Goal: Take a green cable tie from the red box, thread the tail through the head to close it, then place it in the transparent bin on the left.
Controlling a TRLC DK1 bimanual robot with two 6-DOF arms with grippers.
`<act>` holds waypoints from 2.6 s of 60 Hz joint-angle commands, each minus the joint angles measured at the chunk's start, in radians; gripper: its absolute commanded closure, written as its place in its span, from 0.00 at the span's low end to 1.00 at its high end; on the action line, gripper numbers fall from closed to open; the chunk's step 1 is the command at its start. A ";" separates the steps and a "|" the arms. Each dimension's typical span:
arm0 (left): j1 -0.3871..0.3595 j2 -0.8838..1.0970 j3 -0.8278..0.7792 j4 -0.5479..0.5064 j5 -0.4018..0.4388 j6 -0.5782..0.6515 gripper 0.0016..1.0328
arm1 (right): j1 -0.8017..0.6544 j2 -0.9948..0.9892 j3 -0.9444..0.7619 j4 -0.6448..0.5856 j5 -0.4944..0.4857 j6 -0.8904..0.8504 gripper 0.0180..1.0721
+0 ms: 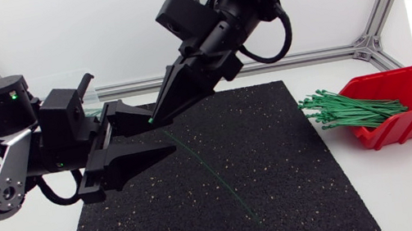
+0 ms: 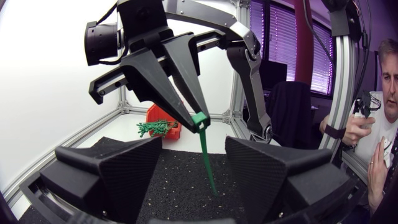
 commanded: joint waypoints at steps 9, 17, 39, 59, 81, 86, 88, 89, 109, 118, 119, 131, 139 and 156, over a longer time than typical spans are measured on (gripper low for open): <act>-0.001 0.036 -0.027 0.027 0.050 -0.007 0.62 | 0.007 -0.024 -0.033 -0.055 -0.007 -0.036 0.94; 0.003 0.045 -0.027 0.035 0.062 -0.006 0.72 | 0.007 -0.024 -0.028 -0.062 -0.006 -0.039 0.94; 0.014 0.046 -0.027 0.046 0.085 -0.010 0.78 | 0.007 -0.021 -0.037 -0.062 -0.006 -0.048 0.94; 0.017 0.042 -0.034 0.049 0.114 -0.013 0.89 | 0.006 -0.020 -0.045 -0.063 -0.006 -0.056 0.94; 0.017 0.026 -0.043 0.054 0.114 -0.013 0.97 | 0.009 -0.024 -0.060 -0.063 -0.006 -0.064 0.94; 0.017 0.025 -0.043 0.054 0.114 -0.013 0.97 | 0.009 -0.024 -0.063 -0.062 -0.006 -0.065 0.94; 0.017 0.025 -0.043 0.054 0.114 -0.015 0.97 | 0.009 -0.024 -0.063 -0.062 -0.004 -0.065 0.94; 0.017 0.023 -0.043 0.054 0.114 -0.015 0.97 | 0.009 -0.024 -0.063 -0.060 -0.004 -0.065 0.94; 0.026 0.022 -0.050 0.054 0.111 -0.012 0.97 | -0.017 -0.032 -0.050 -0.003 0.028 -0.015 0.26; 0.042 0.043 -0.042 0.054 0.099 -0.010 0.97 | -0.045 -0.035 -0.022 0.107 0.122 0.108 0.14; 0.045 0.048 -0.040 0.054 0.099 -0.010 0.97 | -0.046 -0.037 -0.024 0.121 0.131 0.120 0.14; 0.085 0.072 -0.031 0.043 0.056 -0.009 0.97 | -0.051 -0.046 -0.062 0.270 0.267 0.228 0.13; 0.097 0.072 -0.011 -0.005 0.014 -0.009 0.97 | -0.049 -0.077 -0.148 0.408 0.390 0.307 0.13; 0.091 0.060 0.070 -0.215 -0.101 0.060 0.97 | -0.037 -0.210 -0.398 0.623 0.514 0.384 0.13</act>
